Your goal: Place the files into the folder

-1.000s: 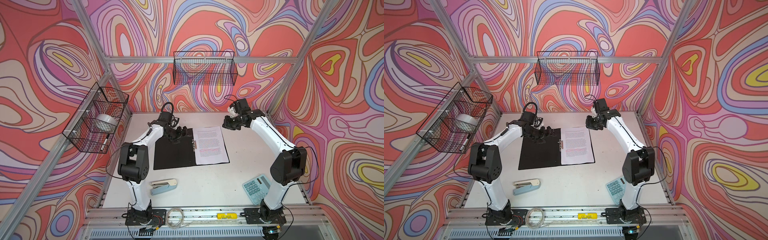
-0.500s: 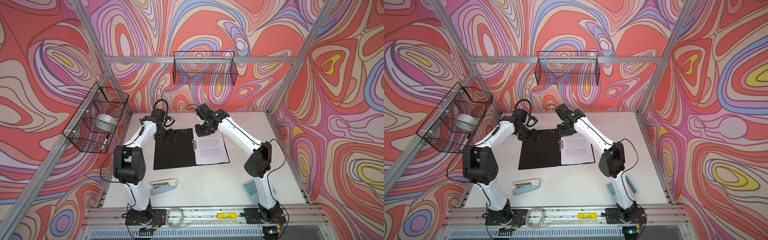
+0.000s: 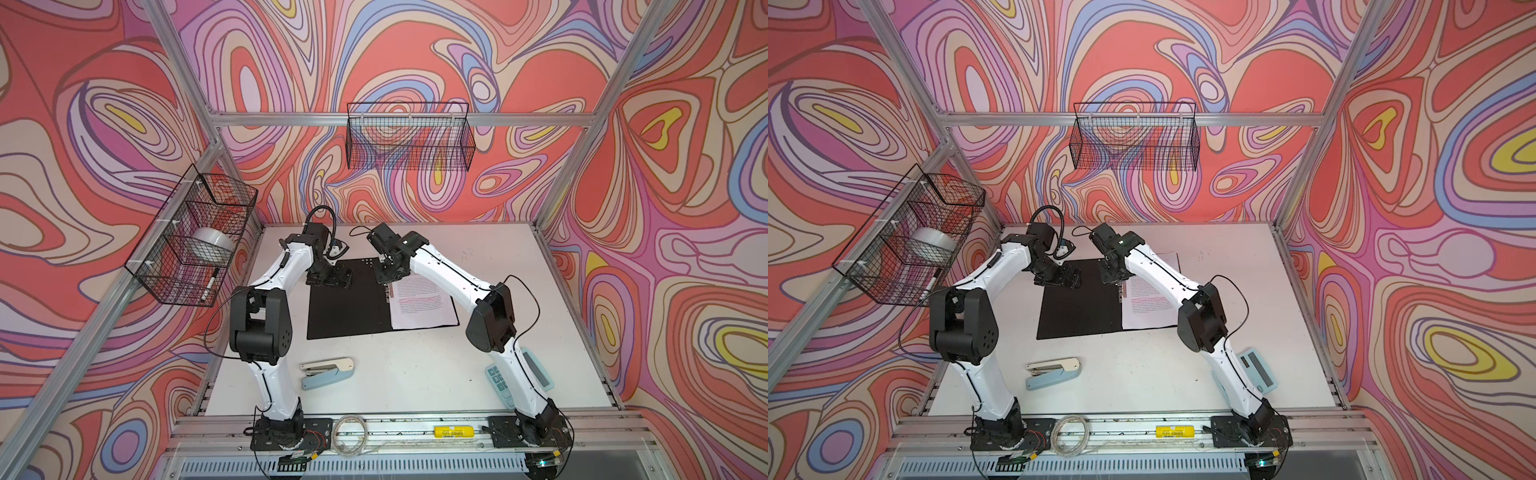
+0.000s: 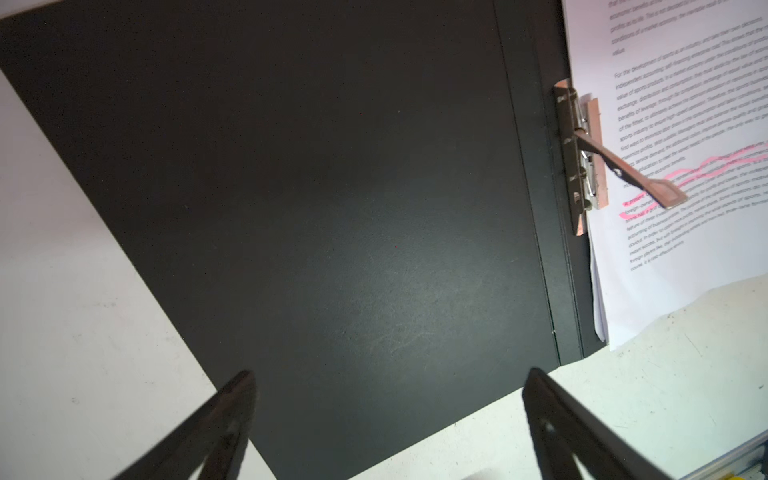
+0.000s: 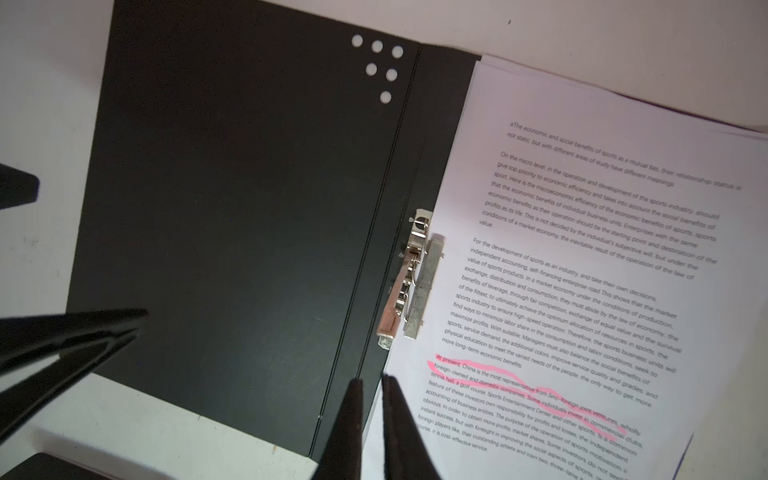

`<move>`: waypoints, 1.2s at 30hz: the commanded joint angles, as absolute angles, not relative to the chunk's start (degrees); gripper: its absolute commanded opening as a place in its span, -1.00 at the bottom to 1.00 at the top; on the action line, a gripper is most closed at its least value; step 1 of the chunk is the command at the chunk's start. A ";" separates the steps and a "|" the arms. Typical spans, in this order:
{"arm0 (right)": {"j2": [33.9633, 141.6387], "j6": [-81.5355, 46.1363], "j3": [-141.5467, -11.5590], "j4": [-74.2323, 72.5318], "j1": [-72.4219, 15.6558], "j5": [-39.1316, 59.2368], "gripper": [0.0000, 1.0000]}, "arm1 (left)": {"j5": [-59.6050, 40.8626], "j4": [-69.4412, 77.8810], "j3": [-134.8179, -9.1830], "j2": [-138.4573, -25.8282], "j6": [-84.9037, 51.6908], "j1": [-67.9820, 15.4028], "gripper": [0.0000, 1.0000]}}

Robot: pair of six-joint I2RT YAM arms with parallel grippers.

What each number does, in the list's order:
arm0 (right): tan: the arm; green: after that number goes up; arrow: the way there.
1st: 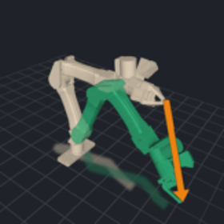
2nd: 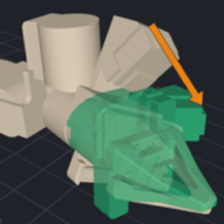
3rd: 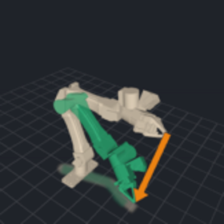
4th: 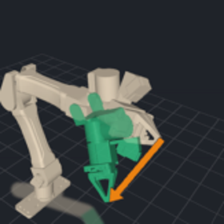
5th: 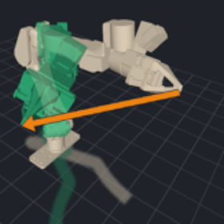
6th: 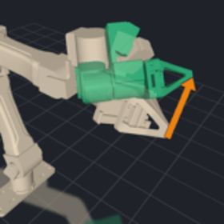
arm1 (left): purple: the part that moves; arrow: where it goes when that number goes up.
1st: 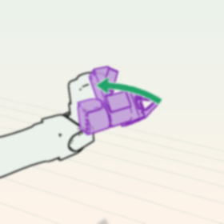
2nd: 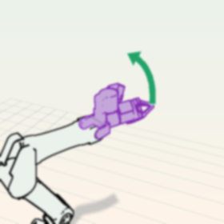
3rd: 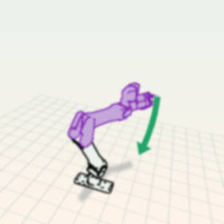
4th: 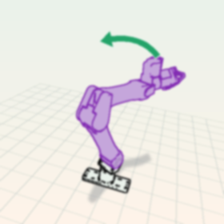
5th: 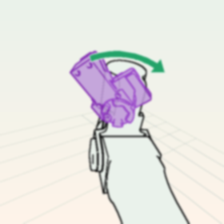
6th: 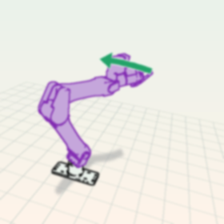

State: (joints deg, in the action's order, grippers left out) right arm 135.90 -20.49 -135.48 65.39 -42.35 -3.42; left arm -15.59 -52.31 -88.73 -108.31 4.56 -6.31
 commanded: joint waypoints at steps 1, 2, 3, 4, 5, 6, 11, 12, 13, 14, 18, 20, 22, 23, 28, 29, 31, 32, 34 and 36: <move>137.77 -19.24 -138.33 65.49 -42.36 -4.37 -0.76 | -15.99 -53.43 -89.68 -110.10 6.19 -6.15 0.99; 138.34 -18.77 -139.08 65.78 -42.32 -4.64 -0.76 | -16.21 -53.48 -89.87 -110.42 6.19 -6.15 0.98; 138.92 -18.36 -139.97 66.20 -42.35 -4.82 -0.76 | -16.46 -53.62 -90.15 -110.63 6.13 -6.15 0.97; 139.40 -18.21 -140.69 66.56 -42.36 -4.78 -0.76 | -16.74 -53.74 -90.23 -110.73 6.11 -6.15 0.97; 139.73 -18.10 -141.20 66.71 -42.28 -4.56 -0.76 | -17.17 -53.91 -90.18 -110.74 6.24 -6.15 0.96; 140.12 -18.09 -141.45 66.95 -42.27 -4.07 -0.76 | -17.63 -53.96 -90.09 -110.68 6.37 -6.15 0.95; 140.69 -18.32 -140.74 67.47 -42.28 -3.36 -0.77 | -16.20 -53.35 -88.55 -110.56 8.24 -6.15 0.94; 140.80 -18.37 -140.54 67.79 -42.27 -3.38 -0.77 | -15.43 -53.20 -88.33 -110.72 8.83 -6.15 0.94; 140.95 -18.29 -140.46 68.08 -42.25 -3.43 -0.77 | -14.77 -53.17 -88.20 -110.87 9.09 -6.15 0.93; 140.98 -18.28 -140.24 68.28 -42.28 -3.43 -0.77 | -14.19 -52.98 -87.99 -111.07 9.70 -6.16 0.93; 141.02 -17.97 -138.93 68.47 -42.27 -3.38 -0.77 | -11.03 -51.63 -87.12 -111.95 10.90 -6.15 0.92; 141.00 -17.92 -138.40 68.23 -42.19 -3.65 -0.77 | -9.95 -50.91 -86.79 -112.56 11.16 -6.15 0.92; 140.80 -17.74 -138.08 67.77 -42.11 -3.69 -0.77 | -9.64 -50.24 -86.44 -112.98 11.53 -6.16 0.92; 140.77 -17.71 -138.10 67.61 -42.10 -3.69 -0.77 | -9.54 -49.91 -86.31 -113.20 11.69 -6.15 0.92; 140.70 -17.47 -138.27 66.94 -41.67 -2.27 -0.77 | -8.97 -49.54 -85.84 -113.57 11.61 -6.20 0.91; 140.80 -17.45 -138.29 66.76 -41.57 -1.81 -0.77 | -9.11 -49.28 -85.40 -113.43 11.48 -6.15 0.91; 141.11 -17.25 -138.42 66.62 -41.48 -1.27 -0.77 | -9.49 -49.09 -84.93 -113.38 11.44 -6.15 0.91; 141.16 -17.16 -138.51 66.62 -41.47 -1.25 -0.77 | -9.46 -49.04 -84.69 -113.39 11.43 -6.15 0.91; 141.34 -17.03 -138.43 66.36 -41.48 -0.84 -0.77 | -9.13 -48.73 -84.34 -113.23 11.30 -6.15 0.91; 141.50 -16.88 -138.35 65.99 -41.46 -0.58 -0.77 | -9.18 -48.39 -83.94 -112.99 11.34 -6.15 0.91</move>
